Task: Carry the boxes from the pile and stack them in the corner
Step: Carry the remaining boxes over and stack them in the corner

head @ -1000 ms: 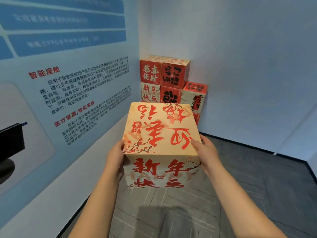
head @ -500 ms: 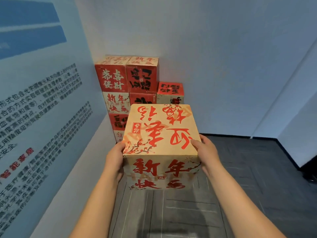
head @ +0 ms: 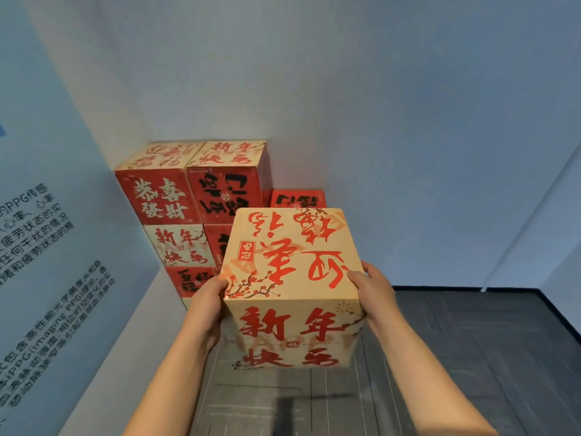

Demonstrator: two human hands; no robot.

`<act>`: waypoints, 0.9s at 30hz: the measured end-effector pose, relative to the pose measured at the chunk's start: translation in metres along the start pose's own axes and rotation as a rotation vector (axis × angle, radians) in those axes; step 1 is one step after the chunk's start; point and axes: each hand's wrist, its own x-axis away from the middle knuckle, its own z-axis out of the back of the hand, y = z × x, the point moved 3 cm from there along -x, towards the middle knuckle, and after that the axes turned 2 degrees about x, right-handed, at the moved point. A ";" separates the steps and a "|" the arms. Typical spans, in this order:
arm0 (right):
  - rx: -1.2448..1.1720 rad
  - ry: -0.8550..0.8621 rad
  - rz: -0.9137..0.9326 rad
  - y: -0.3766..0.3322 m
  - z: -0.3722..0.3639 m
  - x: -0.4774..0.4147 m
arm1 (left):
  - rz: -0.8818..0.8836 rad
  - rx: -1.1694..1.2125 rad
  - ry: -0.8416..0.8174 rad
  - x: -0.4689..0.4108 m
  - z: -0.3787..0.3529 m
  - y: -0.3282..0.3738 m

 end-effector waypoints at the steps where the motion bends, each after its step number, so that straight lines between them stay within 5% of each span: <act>1: 0.025 0.002 0.019 -0.016 0.001 -0.020 | -0.012 -0.005 0.001 -0.014 -0.012 0.012; 14: 0.037 0.128 0.107 -0.140 -0.022 -0.232 | -0.224 -0.183 -0.062 -0.235 -0.122 0.128; 27: -0.009 0.265 0.096 -0.199 -0.075 -0.390 | -0.507 -0.614 -0.067 -0.412 -0.175 0.224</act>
